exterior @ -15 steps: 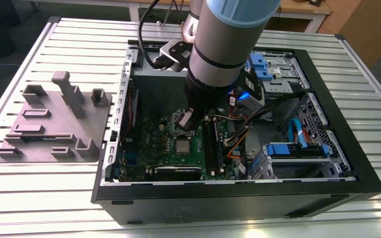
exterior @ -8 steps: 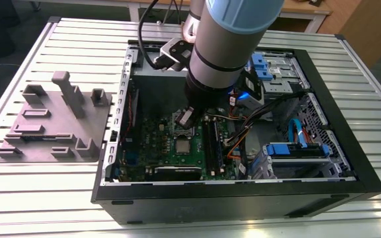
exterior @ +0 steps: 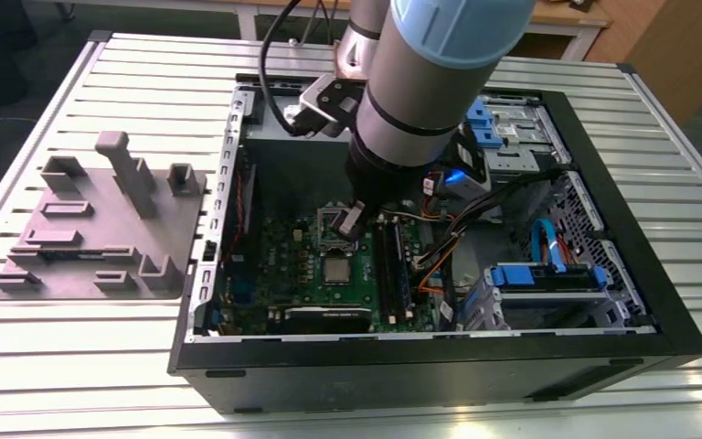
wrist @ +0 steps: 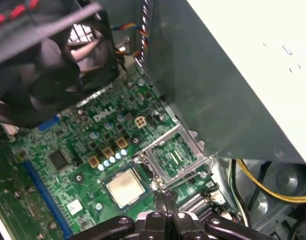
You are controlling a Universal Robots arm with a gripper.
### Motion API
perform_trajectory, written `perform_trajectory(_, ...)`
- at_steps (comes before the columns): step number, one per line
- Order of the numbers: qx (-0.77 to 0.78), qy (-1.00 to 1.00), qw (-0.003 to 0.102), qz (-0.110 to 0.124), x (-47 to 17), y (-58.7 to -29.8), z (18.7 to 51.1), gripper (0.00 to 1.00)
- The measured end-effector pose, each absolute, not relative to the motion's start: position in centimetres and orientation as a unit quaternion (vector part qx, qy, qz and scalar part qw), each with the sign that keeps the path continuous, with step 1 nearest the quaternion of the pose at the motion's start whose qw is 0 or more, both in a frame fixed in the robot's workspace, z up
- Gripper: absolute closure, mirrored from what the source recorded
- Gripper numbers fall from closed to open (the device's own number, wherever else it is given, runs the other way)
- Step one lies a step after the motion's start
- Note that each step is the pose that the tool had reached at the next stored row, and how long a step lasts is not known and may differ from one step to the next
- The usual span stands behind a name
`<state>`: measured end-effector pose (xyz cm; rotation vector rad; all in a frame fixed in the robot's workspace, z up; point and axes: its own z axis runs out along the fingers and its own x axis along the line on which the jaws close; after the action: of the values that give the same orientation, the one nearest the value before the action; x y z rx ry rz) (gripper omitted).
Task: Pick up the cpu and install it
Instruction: 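Close the cpu cover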
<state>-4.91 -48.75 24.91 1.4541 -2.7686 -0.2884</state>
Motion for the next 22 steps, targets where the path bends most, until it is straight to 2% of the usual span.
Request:
perform_trajectory(7, 0.463, -0.881, -0.003, -0.099, -4.57, -48.54, 24.42, 0.9)
perform_trajectory(22, 0.463, -0.88, -0.004, -0.1, -4.56, -48.54, 24.41, 0.9)
